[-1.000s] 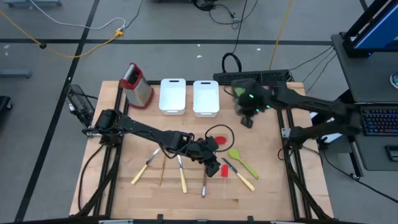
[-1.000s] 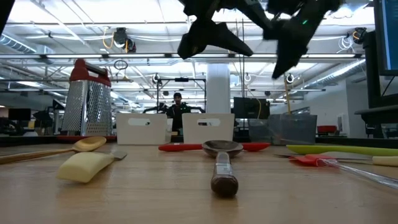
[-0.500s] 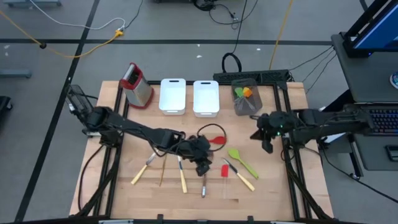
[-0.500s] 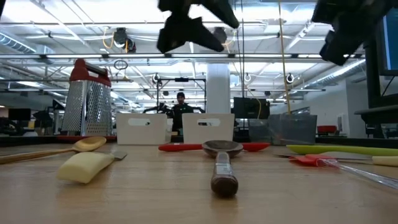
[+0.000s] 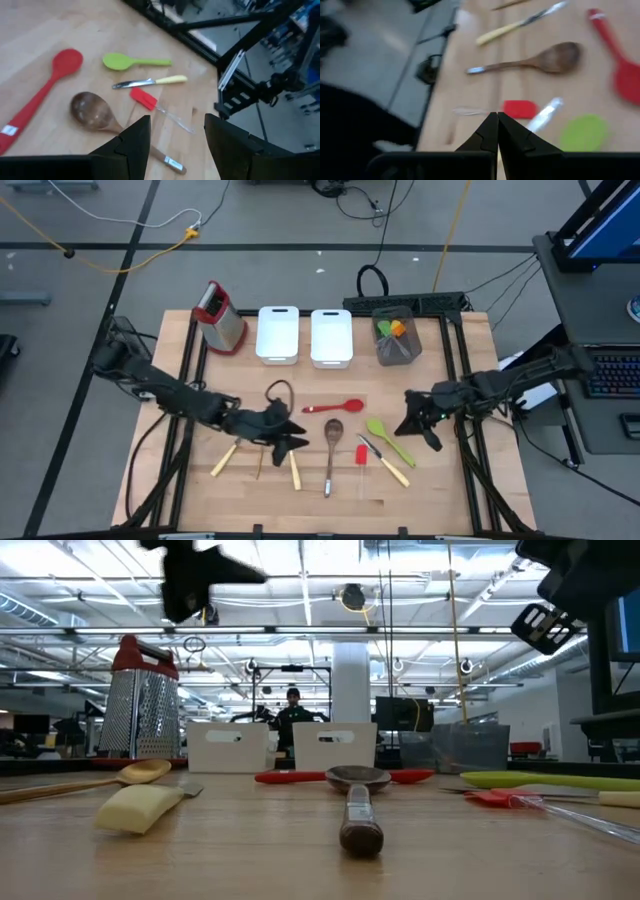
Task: Pick & Place Kitchen Items
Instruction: Put the red silicone spatula into the black bin
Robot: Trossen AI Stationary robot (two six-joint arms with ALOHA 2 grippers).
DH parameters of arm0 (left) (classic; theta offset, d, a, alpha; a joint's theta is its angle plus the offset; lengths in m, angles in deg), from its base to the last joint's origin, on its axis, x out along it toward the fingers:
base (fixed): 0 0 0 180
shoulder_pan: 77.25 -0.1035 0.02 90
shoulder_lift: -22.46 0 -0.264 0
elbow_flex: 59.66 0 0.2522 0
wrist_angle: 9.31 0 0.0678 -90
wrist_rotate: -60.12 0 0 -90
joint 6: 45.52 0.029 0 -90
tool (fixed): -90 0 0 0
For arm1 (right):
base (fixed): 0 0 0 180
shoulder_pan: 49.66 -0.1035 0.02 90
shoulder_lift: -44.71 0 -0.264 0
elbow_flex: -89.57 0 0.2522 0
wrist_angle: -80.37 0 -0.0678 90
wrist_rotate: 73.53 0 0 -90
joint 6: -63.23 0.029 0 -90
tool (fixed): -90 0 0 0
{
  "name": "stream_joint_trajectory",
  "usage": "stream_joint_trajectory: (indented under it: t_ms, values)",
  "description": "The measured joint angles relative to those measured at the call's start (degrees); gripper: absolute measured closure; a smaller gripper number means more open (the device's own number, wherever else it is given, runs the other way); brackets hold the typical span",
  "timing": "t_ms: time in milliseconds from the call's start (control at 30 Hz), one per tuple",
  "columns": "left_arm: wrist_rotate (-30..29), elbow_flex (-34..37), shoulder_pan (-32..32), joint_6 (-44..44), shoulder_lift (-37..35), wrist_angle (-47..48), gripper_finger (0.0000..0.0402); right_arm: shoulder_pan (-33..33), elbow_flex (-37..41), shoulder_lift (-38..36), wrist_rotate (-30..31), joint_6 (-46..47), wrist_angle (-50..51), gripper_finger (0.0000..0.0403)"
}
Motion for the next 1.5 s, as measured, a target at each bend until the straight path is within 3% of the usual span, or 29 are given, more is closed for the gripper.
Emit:
stream_joint_trajectory:
  t_ms: [233,433,600,700,900,1200,1333,1500]
  values:
    - [-2.7,8.4,4.2,2.0,-7.6,-2.3,0.021,-1.0,5.5,4.6,-2.5,6.6,-18.6,0.0398]
    - [-2.9,13.0,5.2,3.8,-13.9,-1.6,0.021,-0.5,11.8,6.6,2.9,9.0,-38.6,0.0393]
    - [-3.3,14.7,3.5,0.4,-17.0,0.6,0.021,-0.5,16.6,6.3,4.7,13.9,-50.4,0.0398]
    - [-2.4,14.3,2.5,-4.3,-17.4,-2.0,0.021,-0.5,18.0,5.8,4.3,14.5,-51.7,0.0399]
    - [1.9,14.5,0.1,10.1,-21.5,-0.5,0.021,-1.0,14.6,6.0,5.1,10.0,-46.4,0.0402]
    - [2.5,14.4,-1.0,19.7,-34.2,13.7,0.021,-4.8,-5.6,11.0,9.1,4.3,-9.1,0.0402]
    - [3.4,17.7,0.1,22.6,-40.1,14.0,0.021,-6.4,-11.9,16.2,10.9,10.4,-2.7,0.0402]
    - [6.3,26.0,1.8,21.8,-48.8,10.7,0.021,-9.0,-17.4,25.0,14.0,19.5,-2.4,0.0402]
